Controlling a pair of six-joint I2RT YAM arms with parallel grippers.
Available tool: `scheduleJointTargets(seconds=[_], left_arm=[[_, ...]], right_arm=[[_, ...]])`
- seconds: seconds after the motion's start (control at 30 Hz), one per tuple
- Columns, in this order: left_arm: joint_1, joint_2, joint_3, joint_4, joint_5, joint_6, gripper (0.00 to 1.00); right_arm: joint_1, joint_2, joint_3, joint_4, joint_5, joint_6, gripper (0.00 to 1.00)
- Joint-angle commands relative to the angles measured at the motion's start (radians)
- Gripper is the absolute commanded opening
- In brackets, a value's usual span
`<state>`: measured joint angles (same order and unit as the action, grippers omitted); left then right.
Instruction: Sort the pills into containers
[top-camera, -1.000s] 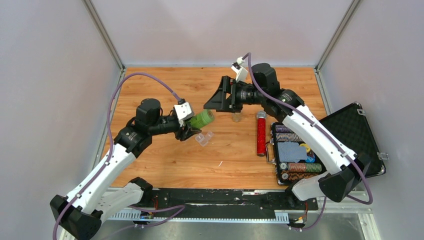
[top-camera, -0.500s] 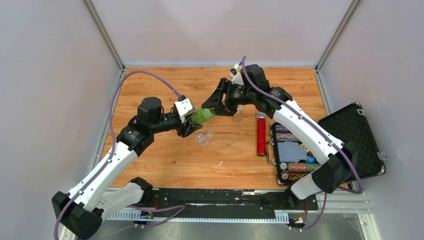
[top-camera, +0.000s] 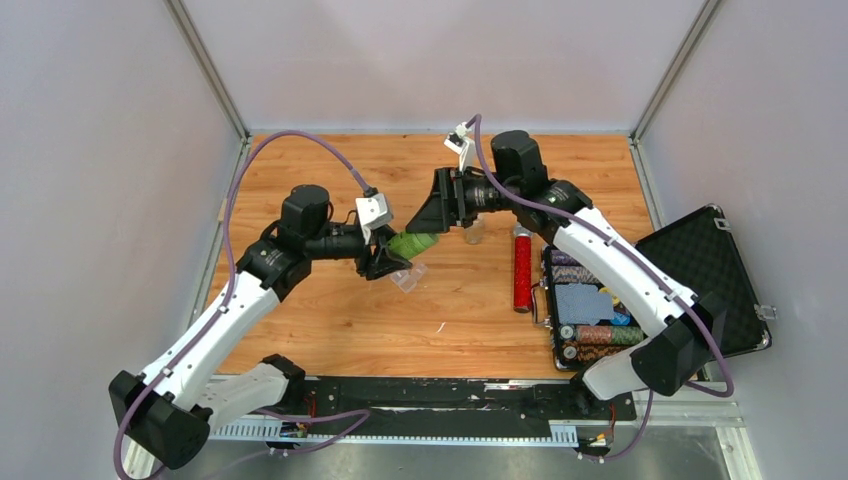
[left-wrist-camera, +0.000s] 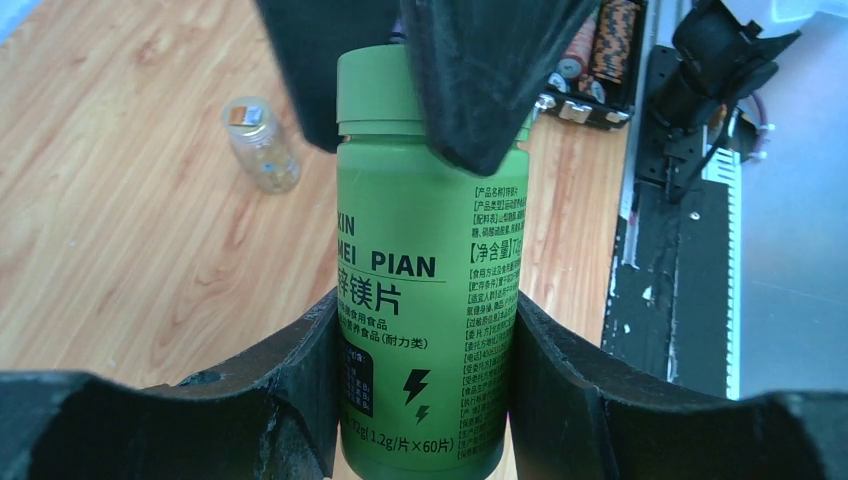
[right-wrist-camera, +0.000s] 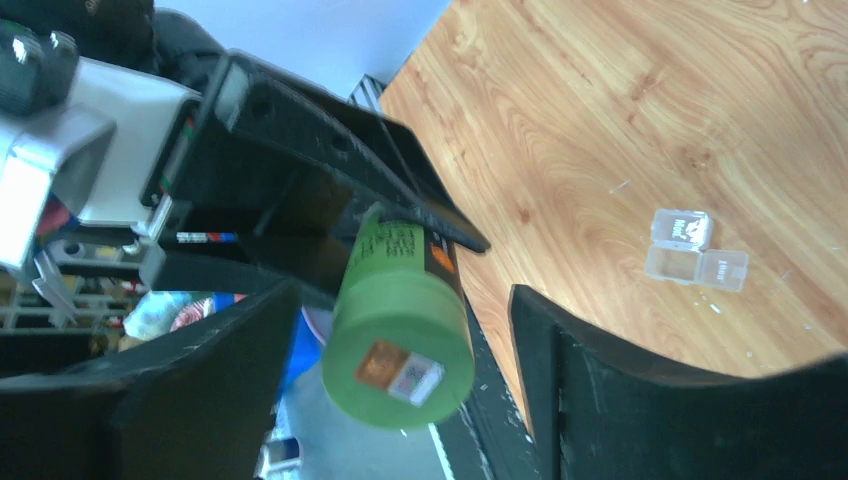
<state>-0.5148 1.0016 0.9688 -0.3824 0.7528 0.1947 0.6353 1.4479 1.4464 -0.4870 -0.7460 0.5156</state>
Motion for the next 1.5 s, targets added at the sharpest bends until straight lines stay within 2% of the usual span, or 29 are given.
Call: scheduleJointTargets(seconds=[0.0, 0.03, 0.13, 0.27, 0.4, 0.43, 0.5, 0.6, 0.73, 0.83, 0.9, 0.97, 1.03, 1.1, 1.13, 1.17, 1.2, 1.23, 1.27, 1.3, 1.4, 1.47], left_arm=[[-0.008, 0.017, 0.054, -0.006, 0.082, 0.010, 0.00], [-0.007, 0.016, 0.048, 0.004, 0.046, 0.018, 0.00], [-0.007, 0.001, 0.025, 0.060, -0.006, 0.043, 0.00], [-0.007, 0.009, 0.005, 0.115, -0.011, 0.043, 0.00], [-0.008, 0.030, 0.006, 0.120, -0.045, 0.041, 0.00], [-0.007, 0.031, 0.004, 0.122, -0.049, 0.040, 0.00], [-0.007, 0.035, -0.003, 0.132, -0.055, 0.029, 0.00], [-0.008, 0.034, -0.012, 0.151, -0.057, 0.003, 0.00], [-0.008, 0.035, -0.027, 0.176, -0.052, -0.048, 0.00], [-0.007, 0.035, -0.039, 0.178, -0.019, -0.069, 0.00], [-0.007, 0.039, -0.036, 0.157, 0.030, -0.071, 0.00], [-0.008, 0.050, -0.018, 0.127, 0.097, -0.079, 0.00], [-0.008, 0.066, 0.009, 0.096, 0.175, -0.094, 0.00], [-0.008, 0.086, 0.039, 0.072, 0.255, -0.112, 0.00], [-0.008, 0.093, 0.050, 0.069, 0.268, -0.117, 0.00], [-0.008, 0.096, 0.052, 0.074, 0.289, -0.125, 0.00], [-0.008, 0.099, 0.054, 0.076, 0.292, -0.121, 0.00], [-0.008, 0.099, 0.053, 0.082, 0.281, -0.115, 0.00], [-0.007, 0.098, 0.048, 0.088, 0.268, -0.114, 0.00], [-0.008, 0.098, 0.047, 0.094, 0.236, -0.101, 0.00], [-0.008, 0.085, 0.038, 0.116, 0.123, -0.066, 0.00], [-0.008, 0.072, 0.022, 0.147, 0.045, -0.045, 0.00]], right_arm=[[-0.005, -0.024, 0.001, 0.085, 0.064, -0.061, 0.96], [-0.005, -0.038, -0.005, 0.083, 0.130, -0.020, 1.00], [-0.008, -0.066, -0.027, 0.046, 0.259, 0.172, 0.96], [-0.006, -0.071, -0.071, 0.015, 0.255, 0.378, 0.93], [-0.006, -0.072, -0.071, -0.015, 0.225, 0.451, 0.90], [-0.007, -0.071, -0.072, -0.017, 0.217, 0.460, 0.85], [-0.007, -0.069, -0.077, -0.024, 0.214, 0.486, 0.70], [-0.006, -0.062, -0.084, -0.018, 0.175, 0.509, 0.54], [-0.006, -0.065, -0.086, 0.014, 0.144, 0.474, 0.35], [-0.008, -0.077, -0.082, 0.057, 0.146, 0.335, 0.28], [-0.009, -0.091, -0.091, 0.089, 0.149, 0.199, 0.27], [-0.019, -0.107, -0.109, 0.122, 0.150, 0.092, 0.16], [-0.042, -0.112, -0.115, 0.147, 0.105, 0.034, 0.10], [-0.055, -0.114, -0.109, 0.153, 0.054, -0.019, 0.08], [-0.055, -0.116, -0.105, 0.154, 0.030, -0.039, 0.13], [-0.055, -0.117, -0.105, 0.153, 0.007, -0.058, 0.30], [-0.056, -0.116, -0.103, 0.153, -0.001, -0.068, 0.57], [-0.056, -0.120, -0.101, 0.147, 0.022, -0.062, 0.78], [-0.056, -0.123, -0.095, 0.124, 0.065, -0.045, 0.94], [-0.057, -0.121, -0.084, 0.092, 0.115, -0.022, 0.99], [-0.063, -0.102, -0.040, -0.030, 0.225, 0.116, 1.00], [-0.065, -0.093, -0.046, -0.066, 0.231, 0.237, 1.00]])
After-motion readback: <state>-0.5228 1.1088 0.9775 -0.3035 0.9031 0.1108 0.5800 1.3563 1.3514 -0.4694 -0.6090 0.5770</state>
